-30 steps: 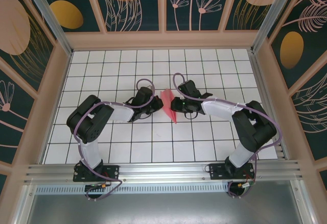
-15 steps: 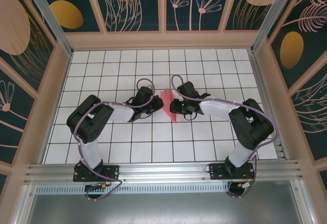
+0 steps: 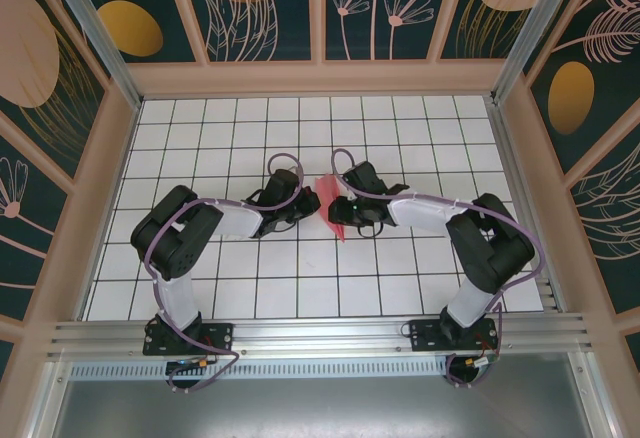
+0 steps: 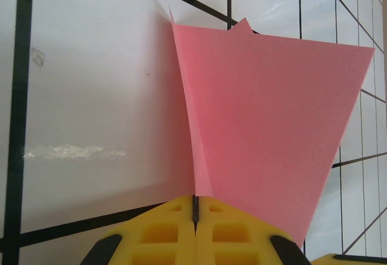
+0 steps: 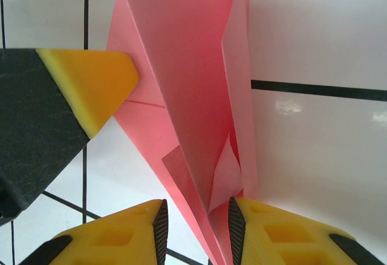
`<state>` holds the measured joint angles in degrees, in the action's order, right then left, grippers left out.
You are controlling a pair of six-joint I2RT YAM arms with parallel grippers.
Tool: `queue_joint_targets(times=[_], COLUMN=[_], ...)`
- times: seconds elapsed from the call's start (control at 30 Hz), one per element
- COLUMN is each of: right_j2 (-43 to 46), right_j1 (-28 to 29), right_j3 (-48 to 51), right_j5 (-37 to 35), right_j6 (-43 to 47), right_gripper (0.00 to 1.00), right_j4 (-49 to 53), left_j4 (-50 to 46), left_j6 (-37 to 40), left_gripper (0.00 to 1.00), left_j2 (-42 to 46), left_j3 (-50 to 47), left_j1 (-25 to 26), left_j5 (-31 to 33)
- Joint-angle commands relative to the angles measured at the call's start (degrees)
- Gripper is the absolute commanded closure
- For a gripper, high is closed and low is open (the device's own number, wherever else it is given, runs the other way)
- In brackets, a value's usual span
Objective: Fold a paper plane with a square sheet of paper (pick it up from the middle)
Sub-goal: Move the paper plane to the top-center of the table.
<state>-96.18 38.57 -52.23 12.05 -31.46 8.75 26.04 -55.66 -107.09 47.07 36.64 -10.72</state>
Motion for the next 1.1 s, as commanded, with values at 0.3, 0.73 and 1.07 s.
queue_joint_targets(times=[0.3,0.73,1.07], right_j2=[-0.93,-6.06,-6.85], right_j1=[1.73,2.30,2.56], right_j3=[1.11,-4.93,-6.79], right_j5=[-0.79,-7.30,-10.24], right_j6=[-0.85,2.40,1.73], right_gripper=[0.65,0.65,0.72], right_j4=[1.96,5.57,6.35], left_j4=[-1.13,-1.24,-2.03], left_j6=[-0.42,-0.09,0.22], left_gripper=[1.00,1.00,1.00], left_j2=[-1.00,-0.73,-0.84], left_j3=[1.27,1.43,1.67], left_j1=[-0.42,-0.39,-0.43], left_j5=[-0.98,-1.95,-1.65])
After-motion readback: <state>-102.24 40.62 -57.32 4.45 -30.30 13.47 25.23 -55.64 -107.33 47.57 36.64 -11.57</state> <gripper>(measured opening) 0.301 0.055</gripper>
